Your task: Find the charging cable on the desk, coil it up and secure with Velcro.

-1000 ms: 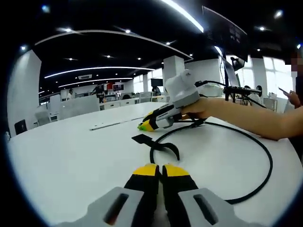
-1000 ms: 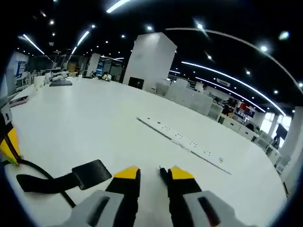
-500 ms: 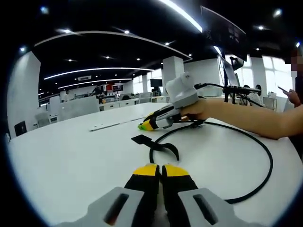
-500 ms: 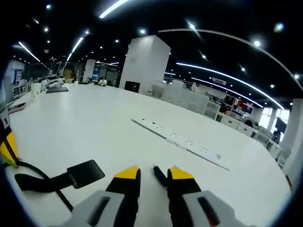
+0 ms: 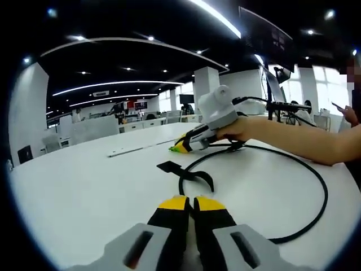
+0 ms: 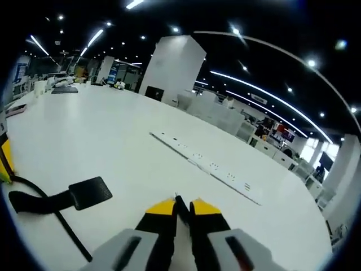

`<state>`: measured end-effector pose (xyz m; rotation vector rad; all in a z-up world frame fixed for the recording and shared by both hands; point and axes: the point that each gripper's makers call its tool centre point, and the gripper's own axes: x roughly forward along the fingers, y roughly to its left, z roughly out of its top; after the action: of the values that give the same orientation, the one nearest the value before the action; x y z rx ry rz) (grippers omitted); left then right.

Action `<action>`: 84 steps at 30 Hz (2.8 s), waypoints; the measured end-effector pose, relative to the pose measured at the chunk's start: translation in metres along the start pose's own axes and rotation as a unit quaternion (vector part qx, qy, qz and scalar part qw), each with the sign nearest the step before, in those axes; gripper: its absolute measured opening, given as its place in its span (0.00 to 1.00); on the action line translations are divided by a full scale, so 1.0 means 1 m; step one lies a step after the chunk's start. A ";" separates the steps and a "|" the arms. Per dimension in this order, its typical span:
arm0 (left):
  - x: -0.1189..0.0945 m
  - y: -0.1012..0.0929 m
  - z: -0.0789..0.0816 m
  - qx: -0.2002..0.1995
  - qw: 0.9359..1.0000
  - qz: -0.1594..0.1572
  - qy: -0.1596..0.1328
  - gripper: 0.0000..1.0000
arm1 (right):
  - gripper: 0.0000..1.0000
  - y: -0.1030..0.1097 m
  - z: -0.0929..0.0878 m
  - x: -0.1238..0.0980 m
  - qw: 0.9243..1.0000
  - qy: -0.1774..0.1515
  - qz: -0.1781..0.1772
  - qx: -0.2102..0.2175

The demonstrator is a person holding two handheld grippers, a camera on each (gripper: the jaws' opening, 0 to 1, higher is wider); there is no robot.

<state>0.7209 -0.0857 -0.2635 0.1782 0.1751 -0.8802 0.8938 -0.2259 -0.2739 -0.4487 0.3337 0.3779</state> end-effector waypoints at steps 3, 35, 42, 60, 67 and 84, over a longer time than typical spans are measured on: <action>0.000 0.000 0.000 0.001 1.000 0.000 0.000 0.05 | 0.11 -0.011 -0.005 -0.005 1.000 0.010 -0.009 0.020; 0.000 0.001 0.000 -0.006 1.000 0.003 -0.001 0.06 | 0.03 -0.041 0.080 -0.083 0.995 -0.057 -0.077 -0.004; 0.000 0.001 -0.001 -0.006 1.000 0.003 -0.001 0.06 | 0.03 -0.028 0.084 -0.086 0.997 -0.053 -0.053 -0.005; 0.000 0.001 -0.001 -0.006 1.000 0.002 -0.001 0.06 | 0.21 -0.016 0.005 -0.032 0.999 0.023 0.022 0.028; 0.001 0.001 0.000 -0.006 1.000 0.002 -0.001 0.05 | 0.29 -0.014 0.004 -0.026 0.999 0.022 0.028 0.026; 0.000 0.000 -0.001 -0.006 1.000 0.000 -0.002 0.05 | 0.28 -0.008 -0.011 -0.021 0.995 0.032 0.051 0.076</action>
<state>0.7213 -0.0857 -0.2641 0.1658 0.1771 -0.8796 0.8765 -0.2441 -0.2725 -0.2951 0.4453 0.4349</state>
